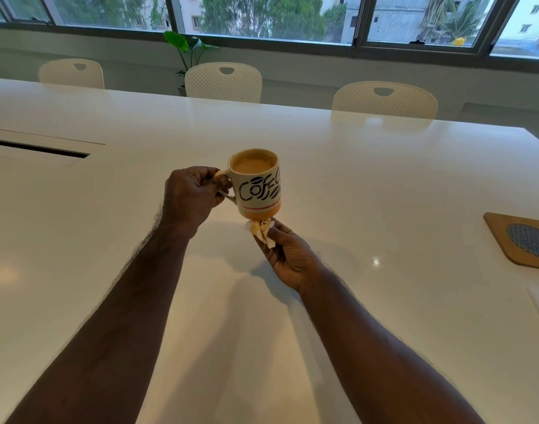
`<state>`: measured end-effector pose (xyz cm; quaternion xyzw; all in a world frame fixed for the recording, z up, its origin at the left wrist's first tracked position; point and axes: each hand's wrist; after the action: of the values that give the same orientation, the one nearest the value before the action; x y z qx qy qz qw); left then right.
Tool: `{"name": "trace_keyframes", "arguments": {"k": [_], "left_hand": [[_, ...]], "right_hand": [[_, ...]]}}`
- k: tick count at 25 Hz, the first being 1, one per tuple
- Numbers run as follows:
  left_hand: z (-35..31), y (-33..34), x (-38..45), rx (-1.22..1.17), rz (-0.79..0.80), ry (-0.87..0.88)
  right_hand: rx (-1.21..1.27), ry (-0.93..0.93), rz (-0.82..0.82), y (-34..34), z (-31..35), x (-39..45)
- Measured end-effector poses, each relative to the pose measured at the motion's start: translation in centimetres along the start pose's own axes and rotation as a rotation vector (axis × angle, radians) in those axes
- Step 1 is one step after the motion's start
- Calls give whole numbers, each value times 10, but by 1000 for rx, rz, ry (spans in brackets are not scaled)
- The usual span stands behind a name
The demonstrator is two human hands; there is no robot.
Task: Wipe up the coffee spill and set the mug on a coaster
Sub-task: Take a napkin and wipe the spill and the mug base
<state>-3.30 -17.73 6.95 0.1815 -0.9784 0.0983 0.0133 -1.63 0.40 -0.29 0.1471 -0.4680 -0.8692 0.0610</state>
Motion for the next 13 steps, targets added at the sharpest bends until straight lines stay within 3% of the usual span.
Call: {"name": "trace_keyframes", "arguments": {"k": [6,13], "left_hand": [[-2,-1,1,-29,22,-11],[-5,1,0,-18,35,7]], "right_hand": [[93,-113,-51,-9,18,3],[33,-147,-76,-1,26,16]]}}
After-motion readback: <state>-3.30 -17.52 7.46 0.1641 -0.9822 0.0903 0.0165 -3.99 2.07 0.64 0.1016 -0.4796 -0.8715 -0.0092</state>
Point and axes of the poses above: each hand's wrist, its own x-axis towards the middle knuckle, its own y-axis out of the palm, z = x × y, and after that the axes turned 12 degrees about -y, right-handed
